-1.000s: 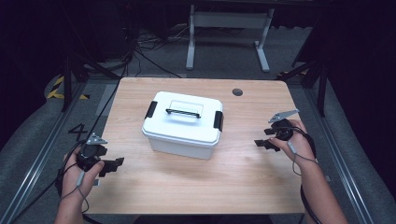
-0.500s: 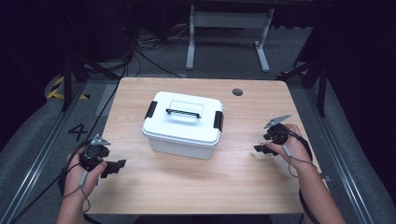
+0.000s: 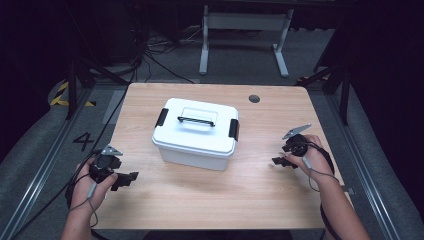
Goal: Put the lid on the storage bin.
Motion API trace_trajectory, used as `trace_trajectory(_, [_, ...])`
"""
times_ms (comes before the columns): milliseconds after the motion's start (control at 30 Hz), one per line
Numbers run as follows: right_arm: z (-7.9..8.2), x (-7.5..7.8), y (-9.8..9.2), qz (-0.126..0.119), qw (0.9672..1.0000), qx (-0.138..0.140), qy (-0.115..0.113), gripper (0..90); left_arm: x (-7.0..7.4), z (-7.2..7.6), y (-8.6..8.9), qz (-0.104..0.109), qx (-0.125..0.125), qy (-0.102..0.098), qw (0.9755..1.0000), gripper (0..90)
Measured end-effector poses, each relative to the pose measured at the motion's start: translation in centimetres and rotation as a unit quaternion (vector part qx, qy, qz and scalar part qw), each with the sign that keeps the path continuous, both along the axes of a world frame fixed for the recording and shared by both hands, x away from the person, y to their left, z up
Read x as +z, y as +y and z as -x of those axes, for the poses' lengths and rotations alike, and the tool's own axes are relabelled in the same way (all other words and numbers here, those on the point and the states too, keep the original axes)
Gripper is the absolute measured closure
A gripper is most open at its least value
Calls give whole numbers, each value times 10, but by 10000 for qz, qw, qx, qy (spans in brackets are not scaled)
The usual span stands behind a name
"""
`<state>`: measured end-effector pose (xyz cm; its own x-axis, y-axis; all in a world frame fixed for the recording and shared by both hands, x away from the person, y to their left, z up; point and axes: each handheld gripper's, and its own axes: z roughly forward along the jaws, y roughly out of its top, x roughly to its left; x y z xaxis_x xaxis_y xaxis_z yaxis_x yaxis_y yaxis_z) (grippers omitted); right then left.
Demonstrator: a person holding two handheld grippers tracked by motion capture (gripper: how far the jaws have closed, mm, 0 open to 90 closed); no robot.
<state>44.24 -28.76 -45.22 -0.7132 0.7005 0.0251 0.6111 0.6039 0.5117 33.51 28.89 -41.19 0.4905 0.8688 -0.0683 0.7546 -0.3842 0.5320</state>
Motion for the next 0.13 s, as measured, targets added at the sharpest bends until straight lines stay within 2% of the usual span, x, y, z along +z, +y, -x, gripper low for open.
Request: trace_trajectory(133, [1, 1, 0, -26, 10000, -15, -12, 284, 0, -1, 0, 28, -8, 12, 10000, 242])
